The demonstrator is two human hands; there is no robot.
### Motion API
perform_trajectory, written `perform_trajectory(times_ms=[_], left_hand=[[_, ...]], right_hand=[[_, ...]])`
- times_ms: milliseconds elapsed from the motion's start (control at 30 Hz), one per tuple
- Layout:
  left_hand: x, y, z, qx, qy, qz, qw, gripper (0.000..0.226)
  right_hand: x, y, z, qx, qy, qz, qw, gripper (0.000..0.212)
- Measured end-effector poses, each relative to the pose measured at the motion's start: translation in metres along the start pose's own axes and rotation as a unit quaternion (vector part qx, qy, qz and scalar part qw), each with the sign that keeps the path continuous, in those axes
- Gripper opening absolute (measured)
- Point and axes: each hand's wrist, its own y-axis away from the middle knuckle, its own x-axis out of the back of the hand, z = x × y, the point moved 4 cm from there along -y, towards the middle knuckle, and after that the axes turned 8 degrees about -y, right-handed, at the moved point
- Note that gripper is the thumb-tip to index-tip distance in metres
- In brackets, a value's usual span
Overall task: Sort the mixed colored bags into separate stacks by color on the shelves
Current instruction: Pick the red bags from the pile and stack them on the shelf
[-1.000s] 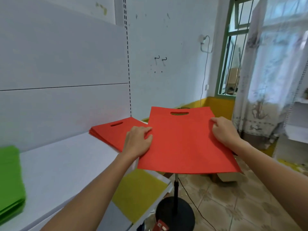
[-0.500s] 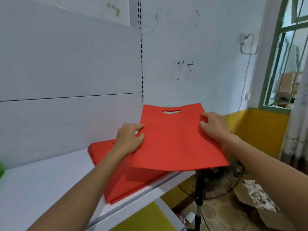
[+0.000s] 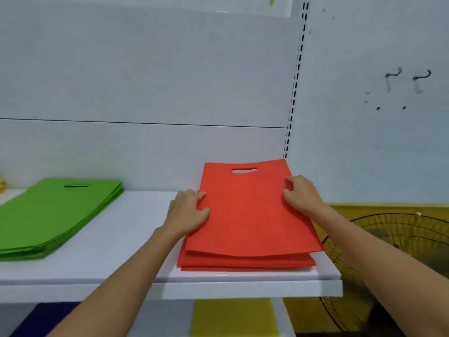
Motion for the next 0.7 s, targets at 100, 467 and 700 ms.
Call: perform_trajectory(times_ms=[100, 467, 700], left_hand=[[-0.026, 0.016, -0.011, 0.038, -0.042, -0.091, 0.994, 0.071], [-0.036, 0.016, -0.014, 0.099, -0.020, -0.065, 0.993, 0.039], [0.014, 0.036, -0.066, 0.099, 0.025, 0.004, 0.995, 0.039]], right_hand=[[-0.039, 0.006, 0.018, -0.013, 0.001, -0.120, 0.993, 0.024], [-0.064, 0.005, 0.041, -0.023, 0.034, -0.178, 0.983, 0.019], [-0.059, -0.010, -0.034, 0.120, -0.021, -0.052, 0.991, 0.043]])
